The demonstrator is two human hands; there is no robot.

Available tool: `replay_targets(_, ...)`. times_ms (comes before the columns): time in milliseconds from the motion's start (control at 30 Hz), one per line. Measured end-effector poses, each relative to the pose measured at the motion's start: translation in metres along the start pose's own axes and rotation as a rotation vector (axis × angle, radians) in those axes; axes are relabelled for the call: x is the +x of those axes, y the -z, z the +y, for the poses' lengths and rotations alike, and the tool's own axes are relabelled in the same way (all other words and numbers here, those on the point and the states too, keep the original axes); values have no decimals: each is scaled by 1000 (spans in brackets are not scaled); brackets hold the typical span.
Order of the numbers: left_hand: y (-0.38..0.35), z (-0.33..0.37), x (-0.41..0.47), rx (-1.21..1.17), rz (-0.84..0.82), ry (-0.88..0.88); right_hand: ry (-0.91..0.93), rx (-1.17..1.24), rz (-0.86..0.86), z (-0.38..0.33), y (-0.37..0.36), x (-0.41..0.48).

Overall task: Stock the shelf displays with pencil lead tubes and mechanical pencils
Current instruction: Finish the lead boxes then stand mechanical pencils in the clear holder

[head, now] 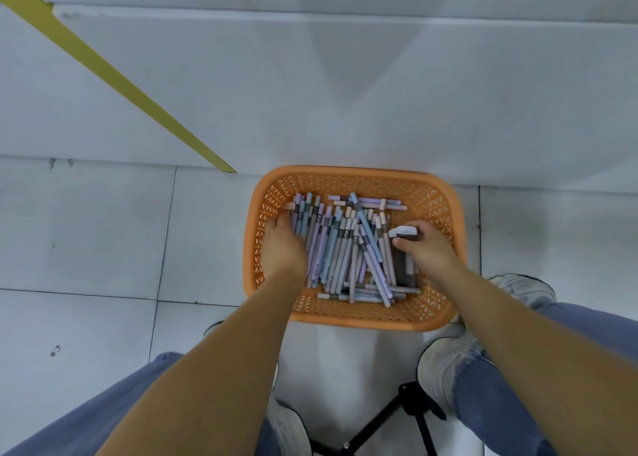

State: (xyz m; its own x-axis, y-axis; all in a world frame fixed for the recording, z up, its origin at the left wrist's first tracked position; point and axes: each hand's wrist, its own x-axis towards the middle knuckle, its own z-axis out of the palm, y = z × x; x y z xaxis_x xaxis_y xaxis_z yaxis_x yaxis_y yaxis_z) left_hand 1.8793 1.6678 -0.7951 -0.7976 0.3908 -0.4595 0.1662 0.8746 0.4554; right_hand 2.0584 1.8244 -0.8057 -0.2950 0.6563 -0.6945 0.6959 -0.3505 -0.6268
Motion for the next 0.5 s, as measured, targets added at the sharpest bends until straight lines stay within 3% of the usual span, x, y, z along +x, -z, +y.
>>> replay_targets(300, 9, -8, 1, -113, -55, 18, 5, 87, -39, -6, 5, -8)
replay_targets(500, 37, 5, -18, -401, -202, -84, 144, 36, -21, -40, 14, -30)
